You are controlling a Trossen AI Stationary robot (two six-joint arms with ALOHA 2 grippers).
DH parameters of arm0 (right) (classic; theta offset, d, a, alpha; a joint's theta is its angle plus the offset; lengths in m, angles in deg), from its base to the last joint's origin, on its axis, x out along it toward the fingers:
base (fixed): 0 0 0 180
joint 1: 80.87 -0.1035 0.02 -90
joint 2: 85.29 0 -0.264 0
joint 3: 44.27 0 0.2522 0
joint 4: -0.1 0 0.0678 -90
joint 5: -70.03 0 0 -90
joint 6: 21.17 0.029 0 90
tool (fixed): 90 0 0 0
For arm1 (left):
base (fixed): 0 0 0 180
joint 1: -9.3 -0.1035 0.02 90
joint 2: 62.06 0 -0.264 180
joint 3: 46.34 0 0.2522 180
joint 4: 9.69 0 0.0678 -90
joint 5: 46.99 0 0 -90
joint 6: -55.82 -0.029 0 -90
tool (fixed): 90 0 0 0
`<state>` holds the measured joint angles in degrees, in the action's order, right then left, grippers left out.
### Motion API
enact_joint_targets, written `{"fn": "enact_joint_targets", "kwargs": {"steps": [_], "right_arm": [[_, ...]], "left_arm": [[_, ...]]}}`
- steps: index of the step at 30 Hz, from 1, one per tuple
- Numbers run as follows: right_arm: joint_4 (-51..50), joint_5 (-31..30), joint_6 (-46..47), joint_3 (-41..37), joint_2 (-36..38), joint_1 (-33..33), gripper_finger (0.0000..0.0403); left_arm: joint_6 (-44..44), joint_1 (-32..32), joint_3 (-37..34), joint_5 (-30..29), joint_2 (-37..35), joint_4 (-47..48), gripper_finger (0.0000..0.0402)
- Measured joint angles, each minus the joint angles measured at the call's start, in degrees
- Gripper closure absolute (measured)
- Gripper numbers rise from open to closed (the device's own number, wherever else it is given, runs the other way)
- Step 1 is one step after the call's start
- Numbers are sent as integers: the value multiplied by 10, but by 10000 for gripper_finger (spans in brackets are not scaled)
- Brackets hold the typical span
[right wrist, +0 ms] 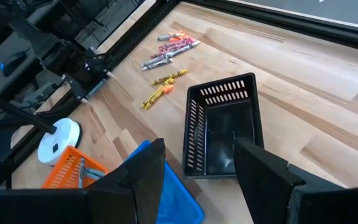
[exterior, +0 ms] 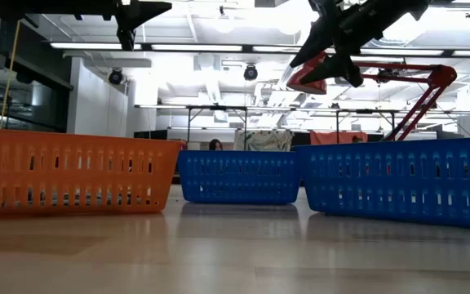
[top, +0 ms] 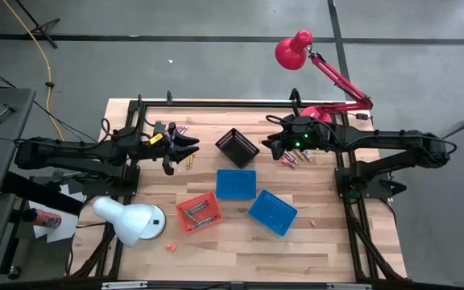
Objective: Sort crayons
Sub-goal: Put the yellow crayon into the right blue bin
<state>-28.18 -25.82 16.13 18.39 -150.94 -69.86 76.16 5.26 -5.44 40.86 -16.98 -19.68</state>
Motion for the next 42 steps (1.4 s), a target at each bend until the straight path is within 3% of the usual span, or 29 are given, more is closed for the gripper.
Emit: {"fn": "enact_joint_targets", "kwargs": {"steps": [31,36,42], "right_arm": [[1,0,2,0,0,0,218],[1,0,51,0,0,0,218],[-27,0,-1,0,0,1,218]], "left_arm": [[66,0,0,0,0,-1,263],[61,0,0,0,0,-1,263],[57,0,0,0,0,3,263]]}}
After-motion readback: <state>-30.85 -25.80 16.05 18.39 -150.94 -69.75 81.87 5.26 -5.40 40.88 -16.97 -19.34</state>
